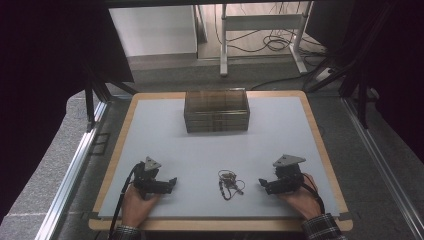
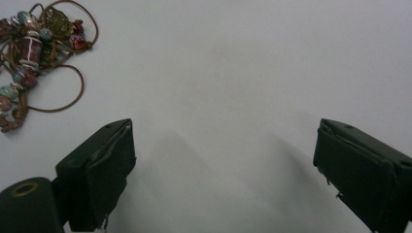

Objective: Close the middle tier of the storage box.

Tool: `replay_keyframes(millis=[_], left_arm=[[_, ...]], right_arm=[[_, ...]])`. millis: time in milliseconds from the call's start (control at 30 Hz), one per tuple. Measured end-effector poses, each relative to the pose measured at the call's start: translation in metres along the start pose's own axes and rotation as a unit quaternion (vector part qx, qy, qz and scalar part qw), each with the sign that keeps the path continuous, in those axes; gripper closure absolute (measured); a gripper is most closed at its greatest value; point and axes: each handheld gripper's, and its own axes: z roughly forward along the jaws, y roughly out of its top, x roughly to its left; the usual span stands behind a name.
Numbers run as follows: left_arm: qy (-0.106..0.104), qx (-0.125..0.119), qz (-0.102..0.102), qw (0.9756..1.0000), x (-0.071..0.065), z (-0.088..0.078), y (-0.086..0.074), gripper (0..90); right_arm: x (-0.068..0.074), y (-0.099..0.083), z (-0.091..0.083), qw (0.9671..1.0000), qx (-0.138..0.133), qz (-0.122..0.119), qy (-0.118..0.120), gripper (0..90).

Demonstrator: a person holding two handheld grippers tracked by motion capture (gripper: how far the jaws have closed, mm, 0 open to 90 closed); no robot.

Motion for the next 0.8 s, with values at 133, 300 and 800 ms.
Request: replay_keyframes(millis=[133, 300, 800], left_arm=[[0.0, 0.0, 0.0, 1.0, 0.0, 0.0, 0.0, 1.2], [0.0, -0.001, -0.001, 1.0, 0.0, 0.0, 0.0, 1.2], [0.0, -0.001, -0.001, 1.0, 0.0, 0.0, 0.0, 1.2]], right_arm=[[0.0, 0.004, -0.002, 0.9999, 0.0, -0.012, -0.004, 11.0], [0.001, 0.007, -0.003, 0.9998, 0.006, -0.017, -0.004, 15.7], [0.005, 0.015, -0.003, 0.9995, 0.016, -0.026, 0.002, 21.6]])
